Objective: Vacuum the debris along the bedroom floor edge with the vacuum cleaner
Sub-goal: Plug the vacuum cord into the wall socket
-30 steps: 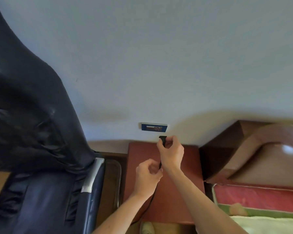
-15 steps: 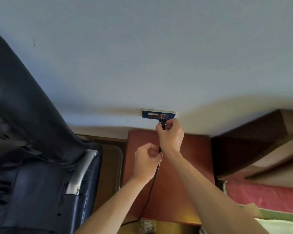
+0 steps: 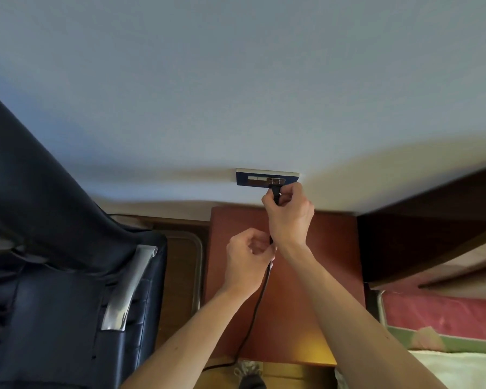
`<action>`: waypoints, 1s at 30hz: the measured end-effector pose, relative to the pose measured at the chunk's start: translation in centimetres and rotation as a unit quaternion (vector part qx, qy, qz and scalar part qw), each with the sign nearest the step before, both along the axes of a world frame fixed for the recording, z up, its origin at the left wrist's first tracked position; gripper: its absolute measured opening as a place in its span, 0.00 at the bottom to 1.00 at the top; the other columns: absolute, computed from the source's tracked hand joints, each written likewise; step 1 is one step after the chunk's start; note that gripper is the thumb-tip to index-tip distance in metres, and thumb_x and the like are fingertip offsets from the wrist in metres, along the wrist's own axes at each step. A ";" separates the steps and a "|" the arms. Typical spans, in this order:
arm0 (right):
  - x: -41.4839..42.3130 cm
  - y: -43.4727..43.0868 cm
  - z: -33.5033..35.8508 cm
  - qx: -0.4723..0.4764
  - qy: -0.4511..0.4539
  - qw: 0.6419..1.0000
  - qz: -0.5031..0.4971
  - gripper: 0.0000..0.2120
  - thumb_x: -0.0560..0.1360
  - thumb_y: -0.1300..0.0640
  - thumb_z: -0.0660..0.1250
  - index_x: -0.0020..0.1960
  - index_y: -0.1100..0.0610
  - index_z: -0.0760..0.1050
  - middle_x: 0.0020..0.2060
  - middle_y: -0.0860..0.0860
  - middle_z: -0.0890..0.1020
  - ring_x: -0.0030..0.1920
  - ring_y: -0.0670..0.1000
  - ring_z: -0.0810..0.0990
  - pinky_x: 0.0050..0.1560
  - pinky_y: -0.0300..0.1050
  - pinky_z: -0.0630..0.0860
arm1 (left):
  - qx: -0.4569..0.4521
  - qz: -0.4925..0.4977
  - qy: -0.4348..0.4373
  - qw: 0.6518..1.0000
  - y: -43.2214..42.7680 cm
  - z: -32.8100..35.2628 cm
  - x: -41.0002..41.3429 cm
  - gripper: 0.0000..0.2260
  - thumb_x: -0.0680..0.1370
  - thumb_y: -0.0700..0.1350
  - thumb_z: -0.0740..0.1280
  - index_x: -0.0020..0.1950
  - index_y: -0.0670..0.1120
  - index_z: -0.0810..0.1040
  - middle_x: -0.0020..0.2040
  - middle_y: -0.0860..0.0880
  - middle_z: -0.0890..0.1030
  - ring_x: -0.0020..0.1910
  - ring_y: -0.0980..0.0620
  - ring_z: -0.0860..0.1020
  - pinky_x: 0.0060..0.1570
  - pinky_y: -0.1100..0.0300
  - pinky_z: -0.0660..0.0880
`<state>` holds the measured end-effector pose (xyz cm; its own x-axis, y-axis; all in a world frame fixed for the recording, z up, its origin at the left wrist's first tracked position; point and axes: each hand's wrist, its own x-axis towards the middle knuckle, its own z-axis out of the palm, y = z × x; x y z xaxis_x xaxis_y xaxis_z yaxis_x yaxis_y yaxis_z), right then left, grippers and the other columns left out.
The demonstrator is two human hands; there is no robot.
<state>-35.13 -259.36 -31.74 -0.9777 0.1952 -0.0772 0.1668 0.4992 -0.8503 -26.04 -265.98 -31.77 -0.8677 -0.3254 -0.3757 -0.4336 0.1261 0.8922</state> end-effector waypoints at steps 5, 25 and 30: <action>-0.1 0.1 -0.2 0.016 0.003 1.000 0.020 0.09 0.74 0.57 0.71 0.42 0.56 0.70 0.29 0.51 0.76 0.31 0.53 0.73 0.36 0.45 0.67 | 0.009 -0.005 0.008 1.000 -0.4 -0.5 0.0 0.03 0.74 0.37 0.74 0.42 0.43 0.82 0.32 0.48 0.83 0.32 0.48 0.83 0.34 0.52 0.82; -1.6 -0.2 0.0 0.054 0.021 0.998 0.028 0.11 0.75 0.55 0.70 0.42 0.60 0.70 0.28 0.50 0.74 0.32 0.56 0.73 0.35 0.49 0.66 | 0.039 0.035 0.013 0.999 -0.1 -0.3 -0.8 0.02 0.74 0.34 0.73 0.43 0.39 0.82 0.33 0.43 0.83 0.33 0.40 0.82 0.36 0.42 0.82; -1.2 1.5 1.1 0.059 0.018 0.993 0.097 0.11 0.77 0.52 0.69 0.49 0.60 0.76 0.34 0.50 0.79 0.35 0.53 0.77 0.38 0.49 0.74 | -0.036 -0.018 0.004 0.999 -0.8 0.3 -0.7 0.04 0.75 0.41 0.74 0.48 0.45 0.83 0.38 0.49 0.84 0.38 0.51 0.84 0.44 0.57 0.82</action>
